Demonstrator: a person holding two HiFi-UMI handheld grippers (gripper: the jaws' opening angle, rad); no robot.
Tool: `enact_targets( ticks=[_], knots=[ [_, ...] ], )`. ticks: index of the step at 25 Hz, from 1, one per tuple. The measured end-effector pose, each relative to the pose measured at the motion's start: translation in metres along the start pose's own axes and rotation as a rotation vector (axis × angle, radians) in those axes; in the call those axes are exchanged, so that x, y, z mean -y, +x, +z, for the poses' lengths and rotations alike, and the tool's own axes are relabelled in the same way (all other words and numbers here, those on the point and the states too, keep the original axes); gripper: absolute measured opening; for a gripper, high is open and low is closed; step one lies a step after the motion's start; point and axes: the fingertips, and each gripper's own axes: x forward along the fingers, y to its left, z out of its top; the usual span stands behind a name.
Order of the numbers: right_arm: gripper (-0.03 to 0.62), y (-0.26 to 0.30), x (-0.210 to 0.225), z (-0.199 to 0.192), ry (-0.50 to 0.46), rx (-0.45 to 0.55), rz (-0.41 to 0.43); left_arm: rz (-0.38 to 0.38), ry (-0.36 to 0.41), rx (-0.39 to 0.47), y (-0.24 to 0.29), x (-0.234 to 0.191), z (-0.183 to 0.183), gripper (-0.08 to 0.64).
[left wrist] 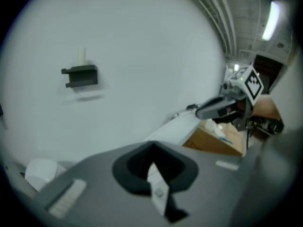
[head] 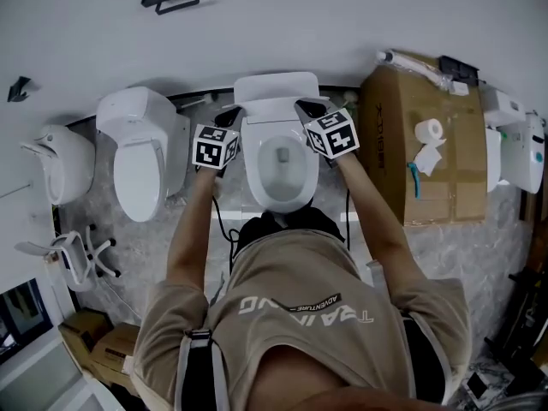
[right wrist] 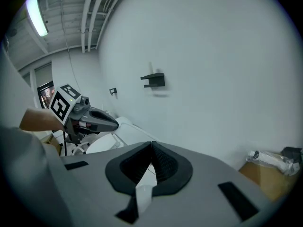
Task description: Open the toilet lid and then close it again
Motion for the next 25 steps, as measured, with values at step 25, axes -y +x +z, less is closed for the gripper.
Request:
enact_targets(
  ticks=[25],
  knots=[
    [0.014, 0.048, 0.058, 0.067, -0.004, -0.039, -0.073, -0.017, -0.026, 0.077, 0.056, -0.063, 0.075, 0.002]
  ],
)
